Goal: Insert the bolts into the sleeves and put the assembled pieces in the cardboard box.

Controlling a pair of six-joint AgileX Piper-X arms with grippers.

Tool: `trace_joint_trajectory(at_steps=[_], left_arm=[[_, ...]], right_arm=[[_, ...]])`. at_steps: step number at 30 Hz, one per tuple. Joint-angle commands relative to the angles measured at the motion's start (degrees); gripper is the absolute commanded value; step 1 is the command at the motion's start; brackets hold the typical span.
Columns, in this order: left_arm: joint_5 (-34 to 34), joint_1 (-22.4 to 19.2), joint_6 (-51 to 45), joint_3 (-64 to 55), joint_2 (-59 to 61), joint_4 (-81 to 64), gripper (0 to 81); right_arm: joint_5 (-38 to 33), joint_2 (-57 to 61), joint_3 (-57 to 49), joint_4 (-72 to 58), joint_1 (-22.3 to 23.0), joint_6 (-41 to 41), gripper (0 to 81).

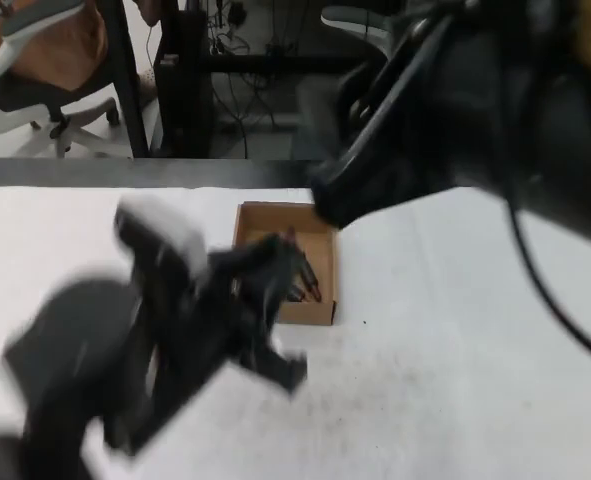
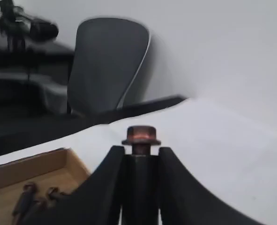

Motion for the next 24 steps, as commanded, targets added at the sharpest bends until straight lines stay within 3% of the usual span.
trace_joint_trajectory(at_steps=[1, 6, 12, 14, 16, 18, 19, 24], left_arm=[[3.3, 5.3, 5.7, -8.2, 3.9, 13.4, 1.8], [9.1, 11.2, 5.9, -19.3, 15.0, 13.5, 1.8], [12.3, 12.3, 5.8, -30.4, 28.1, 21.5, 0.6], [12.5, 12.2, 5.9, -33.7, 31.1, 25.2, 10.6], [12.5, 12.2, 5.9, -35.8, 33.2, 27.4, 29.5], [12.4, 12.2, 5.9, -36.8, 34.4, 27.1, 60.1], [11.9, 12.2, 5.9, -37.0, 34.7, 26.6, 70.0], [6.2, 12.3, 5.9, -37.1, 34.3, 22.7, 70.0]], right_arm=[[0.9, -1.9, -0.8, 1.6, 0.0, 0.5, 68.7], [0.7, -2.6, -0.8, 8.8, 0.0, 5.9, 68.7], [0.4, -2.6, -0.8, 17.5, 0.0, 8.2, 68.7], [0.4, -2.6, -0.8, 19.8, 0.0, 8.2, 68.7], [0.4, -2.9, -0.8, 21.4, 0.0, 8.2, 68.7], [0.4, -3.7, -0.8, 22.4, 0.0, 8.2, 68.7], [0.4, -4.2, -0.8, 22.4, 0.0, 8.2, 68.5], [0.7, -7.1, -0.8, 22.2, 0.0, 8.2, 68.0]])
